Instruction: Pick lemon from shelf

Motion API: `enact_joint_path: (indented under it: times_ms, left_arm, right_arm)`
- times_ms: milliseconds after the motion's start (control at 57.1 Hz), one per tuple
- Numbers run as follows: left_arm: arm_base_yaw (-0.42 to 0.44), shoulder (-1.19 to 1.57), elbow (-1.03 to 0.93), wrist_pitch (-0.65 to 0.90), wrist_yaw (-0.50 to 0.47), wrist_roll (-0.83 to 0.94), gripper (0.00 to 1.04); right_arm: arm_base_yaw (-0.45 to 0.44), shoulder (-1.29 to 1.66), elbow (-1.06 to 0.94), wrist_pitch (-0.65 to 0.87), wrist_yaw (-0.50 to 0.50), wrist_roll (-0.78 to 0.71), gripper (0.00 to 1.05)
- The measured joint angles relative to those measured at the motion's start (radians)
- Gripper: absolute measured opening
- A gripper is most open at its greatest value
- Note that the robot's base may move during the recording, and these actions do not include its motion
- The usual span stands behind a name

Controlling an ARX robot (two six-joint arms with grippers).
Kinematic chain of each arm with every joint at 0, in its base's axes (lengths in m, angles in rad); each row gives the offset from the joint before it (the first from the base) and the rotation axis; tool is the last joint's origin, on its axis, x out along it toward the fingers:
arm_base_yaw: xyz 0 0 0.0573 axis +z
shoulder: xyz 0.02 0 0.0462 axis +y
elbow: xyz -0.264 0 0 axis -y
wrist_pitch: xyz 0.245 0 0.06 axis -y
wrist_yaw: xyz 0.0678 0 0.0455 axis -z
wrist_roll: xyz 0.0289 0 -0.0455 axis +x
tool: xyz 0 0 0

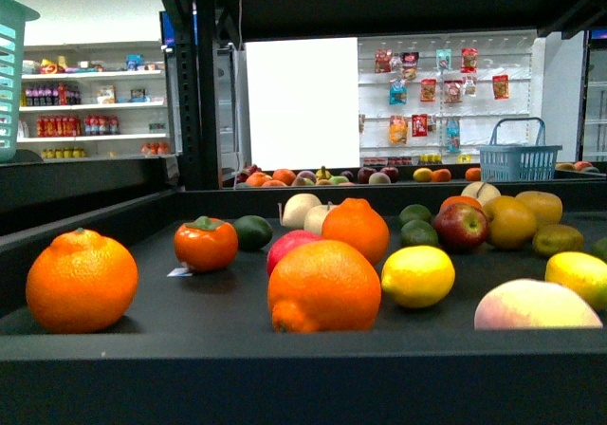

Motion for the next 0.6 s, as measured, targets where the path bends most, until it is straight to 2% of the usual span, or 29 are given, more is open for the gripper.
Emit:
enact_joint_path:
  times_ms: [595]
  left_arm:
    - [0.0, 0.0, 0.0, 0.0, 0.0, 0.0, 0.97]
  right_arm:
    - [0.0, 0.0, 0.0, 0.0, -0.001, 0.0, 0.97]
